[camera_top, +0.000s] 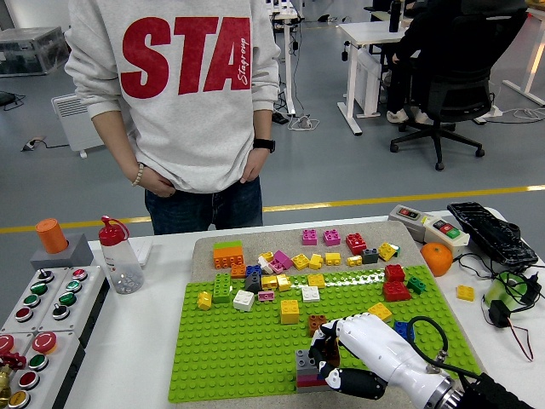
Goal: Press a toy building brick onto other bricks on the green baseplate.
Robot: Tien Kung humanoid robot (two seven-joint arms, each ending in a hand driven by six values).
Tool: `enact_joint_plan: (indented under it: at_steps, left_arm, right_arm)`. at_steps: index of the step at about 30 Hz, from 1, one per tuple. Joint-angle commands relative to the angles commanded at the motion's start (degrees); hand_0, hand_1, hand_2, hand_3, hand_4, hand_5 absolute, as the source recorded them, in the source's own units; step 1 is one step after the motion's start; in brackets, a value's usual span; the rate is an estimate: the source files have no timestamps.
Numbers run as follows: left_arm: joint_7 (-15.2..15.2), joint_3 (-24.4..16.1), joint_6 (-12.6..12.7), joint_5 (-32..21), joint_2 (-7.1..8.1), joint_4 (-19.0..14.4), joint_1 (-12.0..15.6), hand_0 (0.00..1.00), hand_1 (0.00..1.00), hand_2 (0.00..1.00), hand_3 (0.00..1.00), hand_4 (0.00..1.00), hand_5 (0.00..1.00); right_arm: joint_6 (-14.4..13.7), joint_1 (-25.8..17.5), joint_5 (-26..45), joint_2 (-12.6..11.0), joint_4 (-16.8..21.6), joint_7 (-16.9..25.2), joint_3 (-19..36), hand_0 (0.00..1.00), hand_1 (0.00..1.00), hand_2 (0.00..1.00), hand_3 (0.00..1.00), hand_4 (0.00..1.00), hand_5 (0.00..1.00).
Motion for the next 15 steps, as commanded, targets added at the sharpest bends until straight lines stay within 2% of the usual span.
enact_joint_plan:
  at_steps: [15]
  left_arm:
    - [-0.2, 0.2, 0.0, -0.5, 0.07, 0.0, -0.2, 0.659, 0.680, 0.705, 0.575, 0.302, 0.998]
  right_arm:
    - [-0.7, -0.3, 2.3, -0.4, 1.6, 0.9, 1.9, 0.455, 0.502, 0.518, 0.505, 0.335, 0.409]
